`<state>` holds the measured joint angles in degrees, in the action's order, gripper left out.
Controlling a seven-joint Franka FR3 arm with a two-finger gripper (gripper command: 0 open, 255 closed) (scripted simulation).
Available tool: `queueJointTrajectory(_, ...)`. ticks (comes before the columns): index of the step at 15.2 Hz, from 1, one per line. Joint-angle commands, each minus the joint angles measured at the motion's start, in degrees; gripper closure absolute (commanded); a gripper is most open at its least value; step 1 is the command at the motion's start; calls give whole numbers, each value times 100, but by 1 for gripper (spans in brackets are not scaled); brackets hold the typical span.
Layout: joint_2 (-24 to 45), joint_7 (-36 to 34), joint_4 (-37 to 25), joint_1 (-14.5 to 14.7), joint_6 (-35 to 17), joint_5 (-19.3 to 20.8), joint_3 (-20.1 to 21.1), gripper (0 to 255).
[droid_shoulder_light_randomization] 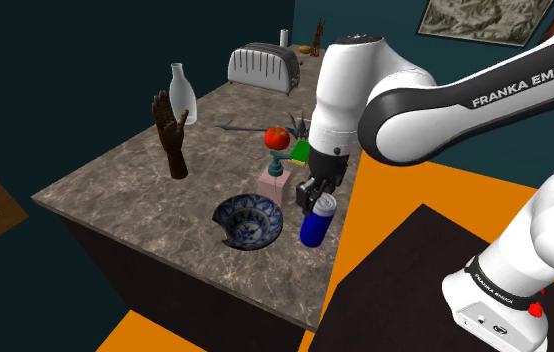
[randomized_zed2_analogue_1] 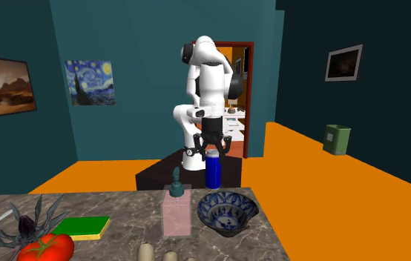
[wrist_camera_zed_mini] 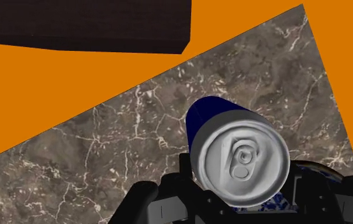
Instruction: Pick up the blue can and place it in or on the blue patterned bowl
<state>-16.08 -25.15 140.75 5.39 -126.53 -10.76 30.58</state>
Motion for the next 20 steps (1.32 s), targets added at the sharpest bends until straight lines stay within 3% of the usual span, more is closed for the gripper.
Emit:
queueJointTrajectory(1, -95, 24, -74, 11, 165, -26, -33, 255)
queueJointTrajectory(18, -608, 109, -992, 23, 1575, -62, -291, 255)
queueJointTrajectory(20, -382, 20, -1271, -24, 1632, 28, -229, 255)
